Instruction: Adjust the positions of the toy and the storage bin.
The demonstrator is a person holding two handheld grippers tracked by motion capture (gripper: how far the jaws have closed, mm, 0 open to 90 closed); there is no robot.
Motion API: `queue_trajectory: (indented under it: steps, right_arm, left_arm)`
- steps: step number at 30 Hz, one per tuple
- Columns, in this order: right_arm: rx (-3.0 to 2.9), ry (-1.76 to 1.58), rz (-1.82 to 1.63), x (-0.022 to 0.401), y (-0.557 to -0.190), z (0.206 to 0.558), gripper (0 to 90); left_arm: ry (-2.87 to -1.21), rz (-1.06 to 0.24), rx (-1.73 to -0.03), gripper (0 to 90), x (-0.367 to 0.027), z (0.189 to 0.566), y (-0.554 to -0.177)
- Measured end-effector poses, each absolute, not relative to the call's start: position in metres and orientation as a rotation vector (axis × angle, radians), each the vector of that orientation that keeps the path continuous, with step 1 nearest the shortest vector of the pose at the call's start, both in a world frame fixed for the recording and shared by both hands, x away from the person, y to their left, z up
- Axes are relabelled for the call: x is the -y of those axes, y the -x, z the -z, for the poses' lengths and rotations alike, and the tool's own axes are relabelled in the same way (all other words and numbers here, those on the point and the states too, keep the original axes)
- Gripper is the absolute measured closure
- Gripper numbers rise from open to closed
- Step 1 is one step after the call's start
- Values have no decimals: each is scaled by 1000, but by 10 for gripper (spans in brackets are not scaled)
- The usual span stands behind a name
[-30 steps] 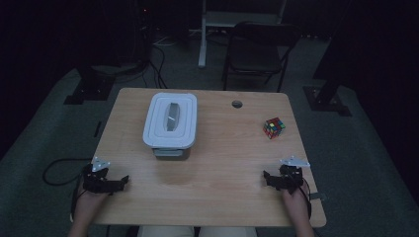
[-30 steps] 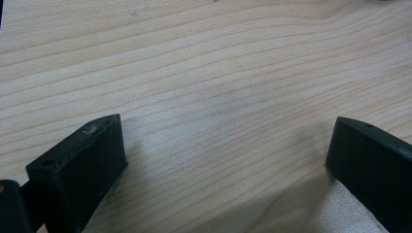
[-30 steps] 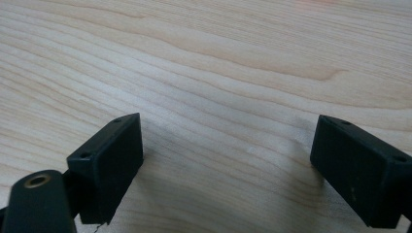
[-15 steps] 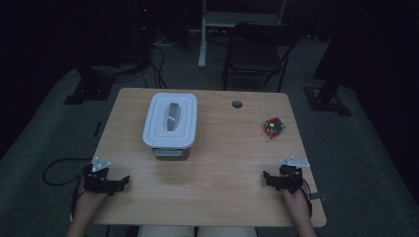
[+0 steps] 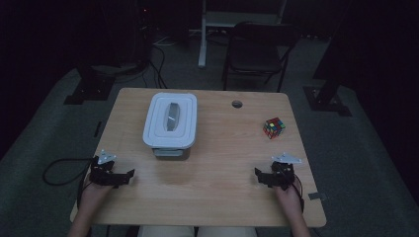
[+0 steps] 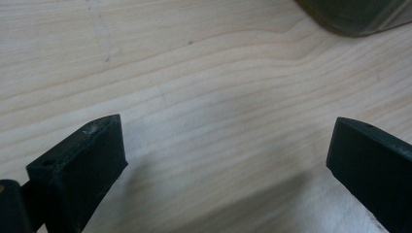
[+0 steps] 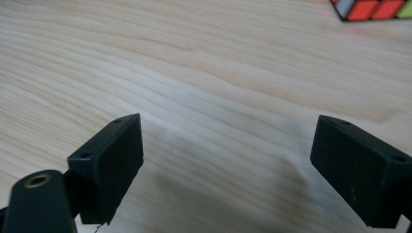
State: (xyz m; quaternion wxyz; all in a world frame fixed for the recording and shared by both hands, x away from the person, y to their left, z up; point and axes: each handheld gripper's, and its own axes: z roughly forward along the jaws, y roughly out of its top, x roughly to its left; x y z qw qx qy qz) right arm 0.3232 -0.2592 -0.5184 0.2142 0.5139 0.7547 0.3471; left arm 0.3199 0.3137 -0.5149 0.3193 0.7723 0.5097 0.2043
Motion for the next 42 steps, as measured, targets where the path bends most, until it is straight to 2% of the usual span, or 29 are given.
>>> queue_trajectory:
  steps: [23, 42]
  right_arm:
    - [-2221, -1262, -1045, 176, -377, 516, 117]
    - [-2227, -1260, -1124, 132, -418, 517, 118]
  left_arm:
    - [-2009, -524, -1323, 14, -300, 517, -378]
    - [-1950, -538, -1339, 14, -299, 516, -416]
